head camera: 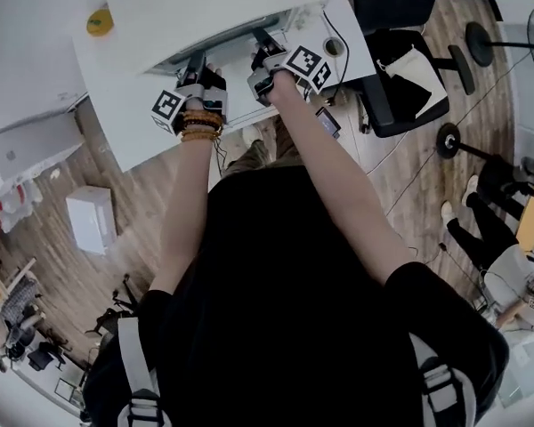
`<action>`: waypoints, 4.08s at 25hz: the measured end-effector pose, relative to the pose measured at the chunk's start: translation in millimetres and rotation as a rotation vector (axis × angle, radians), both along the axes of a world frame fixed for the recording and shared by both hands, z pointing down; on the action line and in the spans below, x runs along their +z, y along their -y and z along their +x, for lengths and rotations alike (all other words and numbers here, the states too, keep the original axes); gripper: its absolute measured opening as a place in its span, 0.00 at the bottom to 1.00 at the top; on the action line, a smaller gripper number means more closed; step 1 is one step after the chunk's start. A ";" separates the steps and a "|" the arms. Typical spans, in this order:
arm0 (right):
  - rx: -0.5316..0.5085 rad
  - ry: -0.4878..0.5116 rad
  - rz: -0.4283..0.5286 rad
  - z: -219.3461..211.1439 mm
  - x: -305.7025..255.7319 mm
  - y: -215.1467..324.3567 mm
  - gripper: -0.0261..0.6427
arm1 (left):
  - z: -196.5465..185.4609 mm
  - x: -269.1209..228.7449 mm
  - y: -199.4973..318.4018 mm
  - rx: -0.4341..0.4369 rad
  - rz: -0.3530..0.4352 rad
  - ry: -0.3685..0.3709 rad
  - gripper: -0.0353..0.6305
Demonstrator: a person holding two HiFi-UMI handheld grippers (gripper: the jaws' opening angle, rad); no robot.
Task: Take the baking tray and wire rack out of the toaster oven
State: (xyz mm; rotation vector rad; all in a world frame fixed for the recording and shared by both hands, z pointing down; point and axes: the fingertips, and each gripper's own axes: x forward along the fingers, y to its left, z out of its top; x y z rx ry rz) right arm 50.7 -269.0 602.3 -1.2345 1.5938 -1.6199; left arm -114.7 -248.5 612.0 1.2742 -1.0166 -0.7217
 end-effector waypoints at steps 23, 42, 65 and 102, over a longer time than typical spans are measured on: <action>0.034 -0.011 0.006 5.1 -2.9 -19.3 0.12 | 4.8 -7.3 -19.9 0.022 -0.020 -0.049 0.13; 0.066 -0.001 0.009 8.8 -3.3 -46.5 0.12 | 8.6 -8.4 -45.4 0.062 -0.015 -0.061 0.13; 0.103 0.008 -0.006 12.1 -6.2 -73.5 0.11 | 11.1 -11.4 -71.8 0.061 -0.026 -0.100 0.13; -0.067 0.089 -0.021 22.7 -15.8 -124.1 0.11 | 21.0 -25.7 -125.1 -0.075 0.013 -0.050 0.11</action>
